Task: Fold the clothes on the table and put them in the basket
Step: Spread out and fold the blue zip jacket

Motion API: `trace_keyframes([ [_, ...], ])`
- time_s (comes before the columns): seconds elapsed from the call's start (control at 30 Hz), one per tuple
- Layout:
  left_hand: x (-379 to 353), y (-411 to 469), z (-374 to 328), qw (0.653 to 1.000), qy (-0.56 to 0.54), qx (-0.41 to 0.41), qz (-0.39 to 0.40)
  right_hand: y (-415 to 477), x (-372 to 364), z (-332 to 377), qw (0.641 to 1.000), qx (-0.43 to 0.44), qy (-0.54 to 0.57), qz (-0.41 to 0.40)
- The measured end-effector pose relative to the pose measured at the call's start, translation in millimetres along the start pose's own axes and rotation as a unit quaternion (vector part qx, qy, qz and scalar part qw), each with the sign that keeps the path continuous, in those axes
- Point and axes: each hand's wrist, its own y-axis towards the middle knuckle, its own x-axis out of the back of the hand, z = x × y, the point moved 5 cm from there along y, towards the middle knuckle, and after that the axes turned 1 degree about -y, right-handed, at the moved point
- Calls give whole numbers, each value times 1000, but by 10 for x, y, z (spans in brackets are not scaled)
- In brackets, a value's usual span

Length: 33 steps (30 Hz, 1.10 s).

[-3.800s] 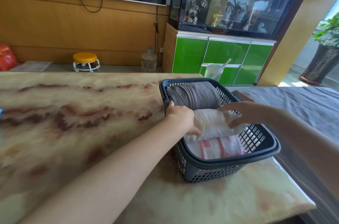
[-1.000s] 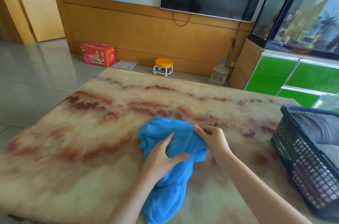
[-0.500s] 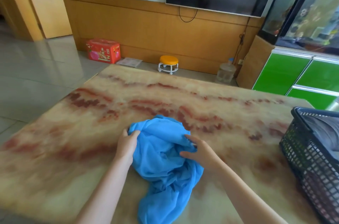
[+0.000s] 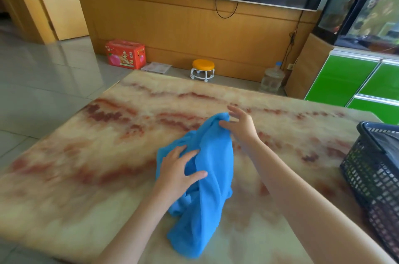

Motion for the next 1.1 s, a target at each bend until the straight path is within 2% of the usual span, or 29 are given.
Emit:
trace_keyframes([
  [0.07,-90,18,141,997,64,42,29,-4,-31,-138,992,-15,-117,32],
  [0.13,-40,83,208,998,48,34,-34,-177,-51,-399,975,-19,-216,58],
  [0.2,46,170,211,996,2,24,-87,-467,-94,-678,965,-53,-237,96],
  [0.27,20,275,226,999,11,27,-39,-691,-110,-870,967,-67,-221,108],
  [0.33,-22,302,220,998,50,37,-4,-775,-39,-922,969,-42,-223,101],
  [0.4,70,306,291,994,51,62,-72,-720,206,-919,974,-32,-213,74],
  [0.5,252,280,468,982,-26,101,-160,-538,737,-859,975,-23,-219,-14],
  [0.63,434,298,683,958,-134,160,-195,-253,1120,-606,970,0,-204,-130],
  [0.7,457,308,683,949,-190,157,-195,-114,1161,-392,965,37,-188,-181],
  [0.77,477,291,643,947,-198,145,-208,50,1130,-253,960,64,-195,-192],
  [0.8,497,284,631,948,-178,135,-229,125,1075,-218,960,64,-215,-165],
  [0.9,520,283,545,955,-100,82,-267,132,755,-316,961,37,-273,-12],
  [1.03,242,225,272,986,-106,-6,-127,-367,301,-639,966,12,-247,74],
  [1.1,22,128,128,996,-55,-45,-62,-647,93,-819,965,-23,-223,138],
])
